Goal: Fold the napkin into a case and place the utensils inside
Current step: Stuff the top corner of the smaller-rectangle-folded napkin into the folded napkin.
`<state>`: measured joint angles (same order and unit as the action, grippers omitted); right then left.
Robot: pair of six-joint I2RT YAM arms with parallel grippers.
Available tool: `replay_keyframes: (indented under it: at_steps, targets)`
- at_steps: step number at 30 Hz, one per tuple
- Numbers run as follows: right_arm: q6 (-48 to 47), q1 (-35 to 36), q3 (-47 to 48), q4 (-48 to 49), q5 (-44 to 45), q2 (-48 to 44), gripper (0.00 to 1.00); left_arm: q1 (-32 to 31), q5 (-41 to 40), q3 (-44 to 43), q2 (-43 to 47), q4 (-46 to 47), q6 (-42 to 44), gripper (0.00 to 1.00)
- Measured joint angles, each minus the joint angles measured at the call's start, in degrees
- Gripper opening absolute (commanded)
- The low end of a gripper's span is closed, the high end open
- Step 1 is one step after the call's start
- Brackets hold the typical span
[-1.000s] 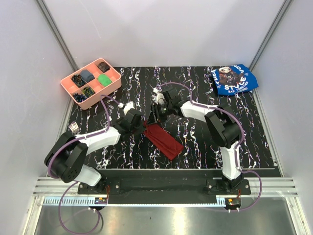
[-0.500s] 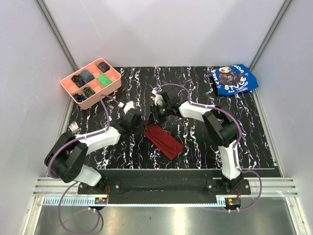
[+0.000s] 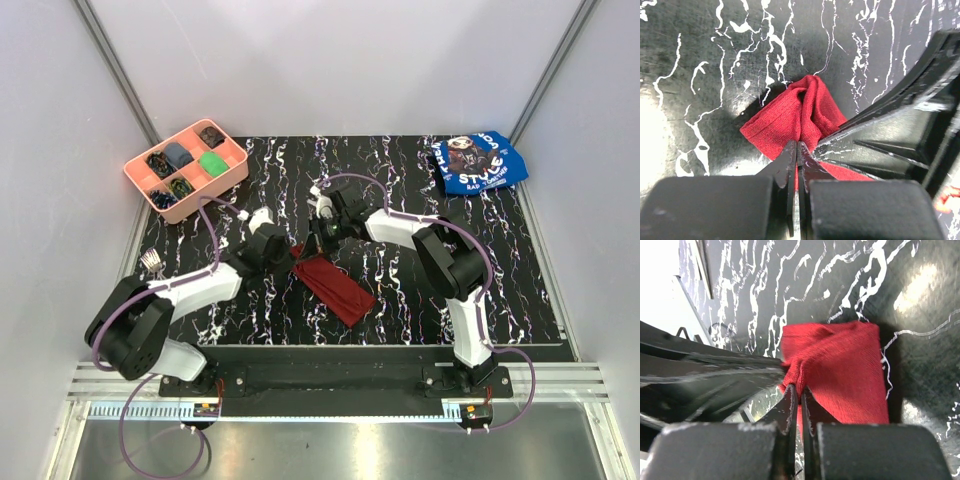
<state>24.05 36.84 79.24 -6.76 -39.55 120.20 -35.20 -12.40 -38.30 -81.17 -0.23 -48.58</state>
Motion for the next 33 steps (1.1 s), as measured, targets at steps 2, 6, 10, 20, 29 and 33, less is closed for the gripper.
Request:
replay_keyframes:
  at_steps: [2, 6, 10, 20, 29, 33]
  targets:
    - [0.07, 0.0, -0.61, 0.11, -0.13, 0.0, 0.0, 0.02, -0.02, 1.4, 1.44, 1.22, 0.04, 0.0]
    - [0.63, 0.02, -1.01, 0.24, -0.63, 0.07, 0.0, 0.02, 0.52, 1.73, 1.68, 3.41, 0.13, 0.0]
    - [1.81, 0.42, 0.59, 1.11, -1.84, 2.47, 0.0, 0.02, 1.31, 1.84, 1.6, 5.31, 0.07, 0.0]
    - [4.17, 1.68, 2.82, 2.58, -4.61, 7.17, 0.29, 1.55, 1.29, 3.28, 1.49, 2.73, -1.01, 0.0]
    - [3.43, -0.52, 0.11, -0.31, -3.93, 1.55, 0.36, 1.81, 1.31, 4.02, 1.62, 2.82, -1.03, 0.0]
    - [3.15, -0.92, 0.09, -0.42, -3.43, 0.17, 0.37, 1.81, 1.29, 4.31, 1.9, 2.45, -1.03, 0.0]
